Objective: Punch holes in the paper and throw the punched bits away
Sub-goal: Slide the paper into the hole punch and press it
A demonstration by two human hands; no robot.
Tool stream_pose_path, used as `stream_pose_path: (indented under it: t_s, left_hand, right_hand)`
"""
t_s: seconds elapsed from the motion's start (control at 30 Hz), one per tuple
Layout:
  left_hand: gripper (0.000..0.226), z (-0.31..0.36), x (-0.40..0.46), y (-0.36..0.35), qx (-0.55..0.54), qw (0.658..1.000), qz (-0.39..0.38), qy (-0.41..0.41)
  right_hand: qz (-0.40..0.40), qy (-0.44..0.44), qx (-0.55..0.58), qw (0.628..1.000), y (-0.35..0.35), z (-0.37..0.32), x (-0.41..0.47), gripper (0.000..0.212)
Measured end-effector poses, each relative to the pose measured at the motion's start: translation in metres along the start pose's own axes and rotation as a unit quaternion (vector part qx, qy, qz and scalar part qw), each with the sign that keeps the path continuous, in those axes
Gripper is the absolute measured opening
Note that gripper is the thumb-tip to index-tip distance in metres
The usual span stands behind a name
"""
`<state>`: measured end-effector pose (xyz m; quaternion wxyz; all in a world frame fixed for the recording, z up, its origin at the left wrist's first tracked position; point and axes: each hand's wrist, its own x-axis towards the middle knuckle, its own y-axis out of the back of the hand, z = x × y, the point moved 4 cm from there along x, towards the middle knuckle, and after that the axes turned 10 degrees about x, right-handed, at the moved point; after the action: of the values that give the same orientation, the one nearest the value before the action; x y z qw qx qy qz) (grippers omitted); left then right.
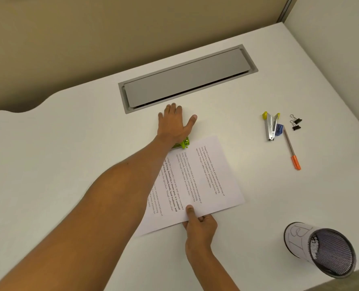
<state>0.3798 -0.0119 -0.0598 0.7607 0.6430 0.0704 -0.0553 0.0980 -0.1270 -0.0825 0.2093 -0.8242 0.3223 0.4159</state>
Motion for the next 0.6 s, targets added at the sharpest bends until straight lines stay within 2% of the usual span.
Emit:
stream_pose_path:
  t_s: [0.37, 0.5, 0.6]
  left_hand:
    - [0.076, -0.005, -0.004, 0.003, -0.017, 1.0, 0.003, 0.01]
    - [0.07, -0.015, -0.015, 0.022, -0.052, 0.996, 0.071, 0.025]
    - [0.053, -0.028, -0.041, 0.04, -0.073, 0.984, 0.16, 0.011]
  right_hand:
    - [-0.015, 0.012, 0.011, 1.0, 0.018, 0.005, -0.006, 0.006]
    - [-0.025, 0.026, -0.013, 0.999, 0.023, 0.004, -0.006, 0.007]
    - [-0.04, 0.033, -0.033, 0.998, 0.025, 0.003, -0.008, 0.005]
